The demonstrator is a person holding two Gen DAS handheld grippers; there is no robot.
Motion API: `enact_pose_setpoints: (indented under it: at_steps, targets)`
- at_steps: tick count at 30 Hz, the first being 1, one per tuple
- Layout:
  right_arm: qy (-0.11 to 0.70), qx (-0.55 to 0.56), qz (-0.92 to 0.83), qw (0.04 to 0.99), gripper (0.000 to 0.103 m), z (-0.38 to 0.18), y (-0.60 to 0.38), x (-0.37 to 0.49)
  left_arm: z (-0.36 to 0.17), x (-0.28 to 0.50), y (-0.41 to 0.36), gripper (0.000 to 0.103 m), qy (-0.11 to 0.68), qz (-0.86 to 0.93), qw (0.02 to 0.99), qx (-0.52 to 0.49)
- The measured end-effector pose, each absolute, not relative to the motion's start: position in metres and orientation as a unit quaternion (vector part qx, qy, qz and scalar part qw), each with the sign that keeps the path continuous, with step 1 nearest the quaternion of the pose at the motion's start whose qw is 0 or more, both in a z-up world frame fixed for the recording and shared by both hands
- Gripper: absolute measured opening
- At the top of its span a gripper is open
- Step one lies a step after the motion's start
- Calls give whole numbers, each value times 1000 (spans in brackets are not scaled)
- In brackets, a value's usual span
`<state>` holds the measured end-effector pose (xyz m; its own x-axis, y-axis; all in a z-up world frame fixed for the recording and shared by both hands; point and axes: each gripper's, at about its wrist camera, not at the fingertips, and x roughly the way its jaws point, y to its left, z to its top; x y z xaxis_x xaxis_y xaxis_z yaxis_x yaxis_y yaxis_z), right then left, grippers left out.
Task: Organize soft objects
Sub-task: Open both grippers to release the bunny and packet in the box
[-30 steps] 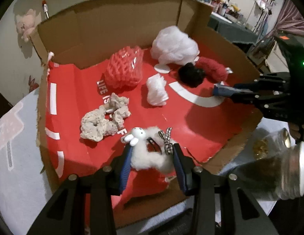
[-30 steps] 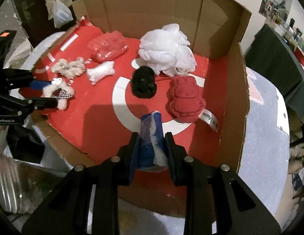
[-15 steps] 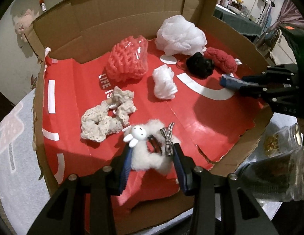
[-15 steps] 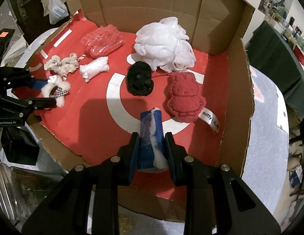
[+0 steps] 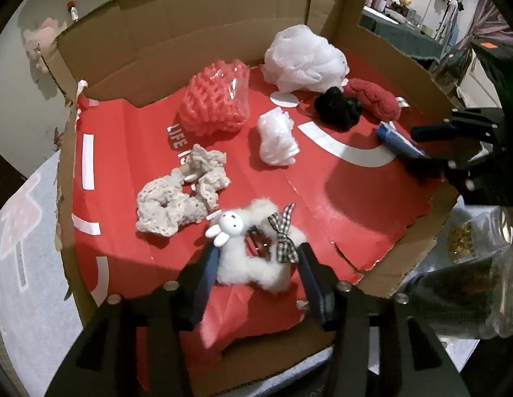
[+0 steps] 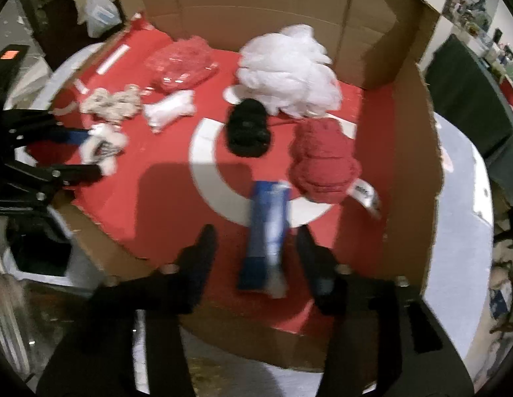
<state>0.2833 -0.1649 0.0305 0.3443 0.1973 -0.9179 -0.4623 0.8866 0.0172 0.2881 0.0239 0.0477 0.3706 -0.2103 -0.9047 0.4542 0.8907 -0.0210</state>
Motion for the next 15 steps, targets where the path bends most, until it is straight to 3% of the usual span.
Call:
enact_pose_setpoints:
  at_steps: [6,9,15]
  targets:
    - [500,-136,190,834,62,53,-161,266,73,268,26,78,486,-211,842,103]
    - [482,-128,183,847,73,70,-165,256,90,253,28,83,461,-208,858,91]
    - [441,-99,178,874,74,106,-173,222,124,216,27,95,401,-187,894,74]
